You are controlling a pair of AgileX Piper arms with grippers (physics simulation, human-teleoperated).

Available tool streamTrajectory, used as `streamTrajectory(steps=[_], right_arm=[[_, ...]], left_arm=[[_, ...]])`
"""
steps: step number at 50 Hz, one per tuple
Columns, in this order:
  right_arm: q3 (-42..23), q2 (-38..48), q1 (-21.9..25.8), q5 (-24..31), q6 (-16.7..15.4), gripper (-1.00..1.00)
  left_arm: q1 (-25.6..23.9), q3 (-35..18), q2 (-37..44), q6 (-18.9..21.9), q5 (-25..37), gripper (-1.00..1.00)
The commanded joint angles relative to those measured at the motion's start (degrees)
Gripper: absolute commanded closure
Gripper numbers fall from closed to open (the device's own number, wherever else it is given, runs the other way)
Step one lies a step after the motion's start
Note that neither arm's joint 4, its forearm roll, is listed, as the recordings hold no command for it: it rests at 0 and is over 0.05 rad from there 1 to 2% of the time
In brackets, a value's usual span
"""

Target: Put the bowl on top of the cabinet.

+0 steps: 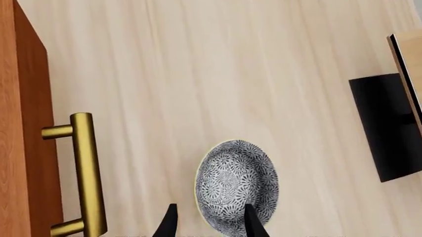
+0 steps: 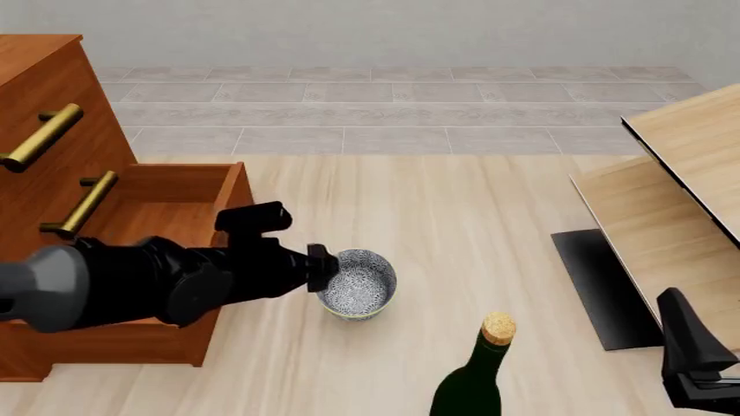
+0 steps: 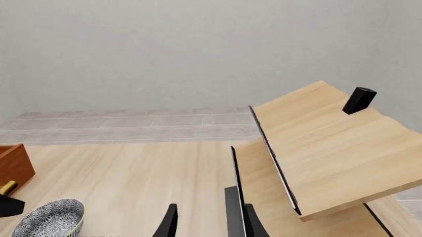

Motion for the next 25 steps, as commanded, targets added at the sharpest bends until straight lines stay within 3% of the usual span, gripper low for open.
streamTrajectory(steps=[1, 25], right_arm=[[0.0, 0.0, 0.3, 0.3, -0.1, -1.0], [0.1, 0.0, 0.4, 0.3, 0.0, -1.0]], left_arm=[[-0.1, 0.4, 0.8, -0.4, -0.7, -1.0], [-0.6, -0.1, 2.3, -1.7, -2.0, -1.0]])
